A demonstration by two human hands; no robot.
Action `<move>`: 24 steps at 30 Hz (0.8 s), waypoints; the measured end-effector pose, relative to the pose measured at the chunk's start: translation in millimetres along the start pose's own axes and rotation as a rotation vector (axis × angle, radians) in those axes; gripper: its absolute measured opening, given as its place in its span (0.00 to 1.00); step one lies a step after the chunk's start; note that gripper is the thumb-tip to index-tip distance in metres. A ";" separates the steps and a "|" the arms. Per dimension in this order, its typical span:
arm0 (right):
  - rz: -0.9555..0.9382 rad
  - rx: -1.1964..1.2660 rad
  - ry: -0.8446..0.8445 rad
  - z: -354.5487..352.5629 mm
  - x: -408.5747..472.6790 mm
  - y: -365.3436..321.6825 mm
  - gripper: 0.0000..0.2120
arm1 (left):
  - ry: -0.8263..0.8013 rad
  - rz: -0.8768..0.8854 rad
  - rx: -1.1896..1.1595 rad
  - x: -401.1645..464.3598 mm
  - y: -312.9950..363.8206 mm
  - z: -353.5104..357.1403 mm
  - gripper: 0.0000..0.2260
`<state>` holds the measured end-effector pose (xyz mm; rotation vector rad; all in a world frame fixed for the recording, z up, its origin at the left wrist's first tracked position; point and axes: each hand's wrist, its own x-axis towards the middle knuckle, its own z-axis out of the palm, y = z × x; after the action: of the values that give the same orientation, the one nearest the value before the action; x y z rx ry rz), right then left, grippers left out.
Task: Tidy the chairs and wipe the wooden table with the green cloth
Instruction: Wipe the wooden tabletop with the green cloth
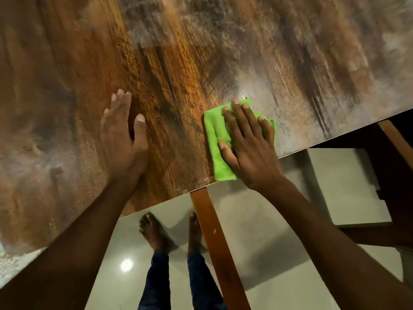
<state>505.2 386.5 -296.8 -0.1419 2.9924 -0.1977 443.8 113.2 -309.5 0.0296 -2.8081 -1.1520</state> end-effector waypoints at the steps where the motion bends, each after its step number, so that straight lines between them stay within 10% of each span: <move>1: -0.018 -0.006 -0.004 -0.4 11.3 -0.5 0.34 | -0.010 -0.001 0.023 0.4 0.2 3.0 0.24; 8: 0.034 0.027 -0.073 -24.1 167.9 -48.7 0.36 | -0.126 0.077 0.464 0.6 12.1 15.1 0.31; 24: 0.020 -0.019 0.012 -2.4 52.0 8.2 0.34 | -0.168 0.177 0.541 17.7 66.7 79.3 0.28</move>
<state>452.8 389.6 -302.5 -0.1136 3.0073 -0.1687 419.3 215.1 -317.3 -0.2772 -3.1001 -0.3520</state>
